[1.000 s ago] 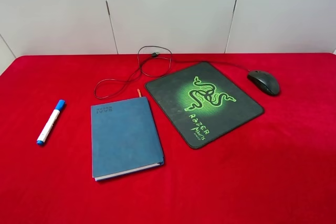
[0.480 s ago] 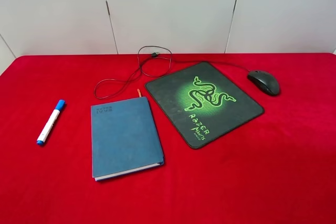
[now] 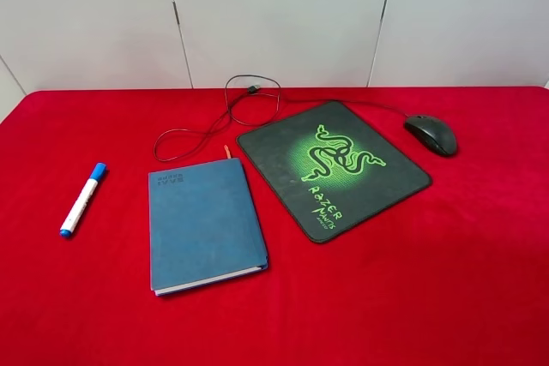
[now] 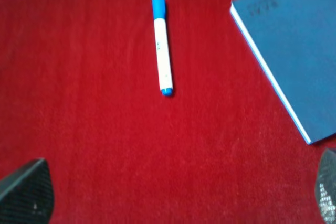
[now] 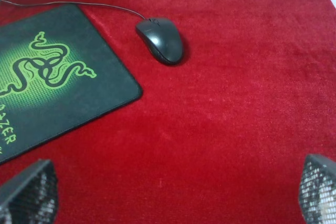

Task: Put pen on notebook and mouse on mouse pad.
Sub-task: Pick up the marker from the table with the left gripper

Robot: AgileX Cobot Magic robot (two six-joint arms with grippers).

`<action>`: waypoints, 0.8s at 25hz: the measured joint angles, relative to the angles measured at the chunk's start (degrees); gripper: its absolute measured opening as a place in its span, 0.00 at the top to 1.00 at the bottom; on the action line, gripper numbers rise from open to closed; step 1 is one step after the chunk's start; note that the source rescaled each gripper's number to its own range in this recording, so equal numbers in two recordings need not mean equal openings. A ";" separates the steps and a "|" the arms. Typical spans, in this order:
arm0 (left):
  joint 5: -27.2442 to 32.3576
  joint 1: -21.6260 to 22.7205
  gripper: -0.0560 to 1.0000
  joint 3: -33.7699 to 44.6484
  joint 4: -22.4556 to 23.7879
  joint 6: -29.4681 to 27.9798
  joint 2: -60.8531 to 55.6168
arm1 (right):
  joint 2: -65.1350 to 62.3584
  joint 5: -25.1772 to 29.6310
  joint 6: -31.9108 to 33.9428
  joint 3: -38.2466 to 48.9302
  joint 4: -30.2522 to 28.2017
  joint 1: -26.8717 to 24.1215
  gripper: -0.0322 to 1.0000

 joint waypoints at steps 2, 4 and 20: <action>-0.21 0.00 0.00 0.00 0.05 -0.13 2.93 | 0.00 0.00 0.00 0.00 0.00 0.00 0.00; -0.77 0.00 0.00 0.00 0.43 -0.17 5.91 | 0.00 0.00 0.00 0.00 0.00 0.00 0.00; -14.78 0.00 0.00 -0.63 5.96 -5.42 33.58 | 0.00 0.00 0.00 0.00 0.00 0.00 0.00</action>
